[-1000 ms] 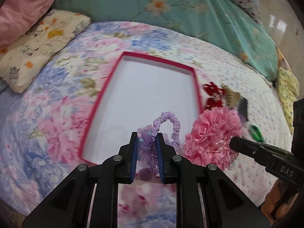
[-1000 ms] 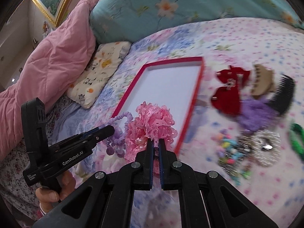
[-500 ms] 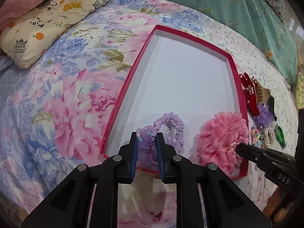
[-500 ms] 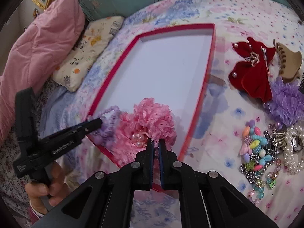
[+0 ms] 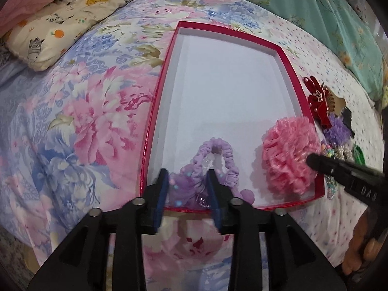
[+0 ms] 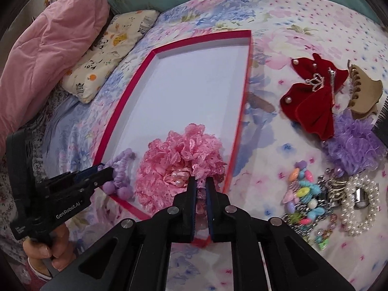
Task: Organize jewelry
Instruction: 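Carry both scrunchies into the red-rimmed box and open both tools, then move the left tool to the red bow clip while the right tool reaches the black comb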
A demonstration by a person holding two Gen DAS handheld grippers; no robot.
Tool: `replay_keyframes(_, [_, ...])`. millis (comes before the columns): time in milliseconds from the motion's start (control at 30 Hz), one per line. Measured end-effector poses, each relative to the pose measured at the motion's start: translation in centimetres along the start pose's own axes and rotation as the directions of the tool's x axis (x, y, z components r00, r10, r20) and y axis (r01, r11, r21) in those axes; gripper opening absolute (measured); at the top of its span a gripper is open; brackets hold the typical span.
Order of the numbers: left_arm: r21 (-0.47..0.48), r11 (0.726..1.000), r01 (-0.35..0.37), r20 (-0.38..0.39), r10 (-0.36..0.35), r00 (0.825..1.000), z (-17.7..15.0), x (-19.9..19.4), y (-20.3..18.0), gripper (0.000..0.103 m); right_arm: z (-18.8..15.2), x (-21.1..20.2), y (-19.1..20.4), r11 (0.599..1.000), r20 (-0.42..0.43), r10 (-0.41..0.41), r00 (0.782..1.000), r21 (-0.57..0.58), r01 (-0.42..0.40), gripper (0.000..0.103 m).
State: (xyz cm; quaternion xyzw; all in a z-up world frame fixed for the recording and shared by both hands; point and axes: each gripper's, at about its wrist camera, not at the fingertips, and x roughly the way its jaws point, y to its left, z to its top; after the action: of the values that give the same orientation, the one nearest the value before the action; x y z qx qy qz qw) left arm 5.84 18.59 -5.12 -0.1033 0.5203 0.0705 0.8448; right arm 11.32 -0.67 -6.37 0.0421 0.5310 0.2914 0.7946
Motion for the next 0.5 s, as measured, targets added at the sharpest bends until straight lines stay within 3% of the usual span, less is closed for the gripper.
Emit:
replay_keyframes(100, [-0.003,1.000,0.003,0.014,-0.003,1.000,0.1,-0.7,-0.2,0.051,0.0,0.3,0.6,1.000,-0.005,0.010,1.000,0.000,-0.010,0.019])
replay_keyframes(167, [0.001,1.000,0.001,0.027,-0.001,1.000,0.0,-1.2,-0.5,0.061,-0.2,-0.2,0.7,1.000,0.006,0.020,1.000,0.006,-0.020,0.038])
replay_keyframes(500, [-0.008,0.999,0.037,0.084,-0.036,0.996,-0.1,-4.1,-1.8,0.071,-2.3,-4.8,0.2,0.999,0.087,0.044,0.995,0.023,-0.046,0.041])
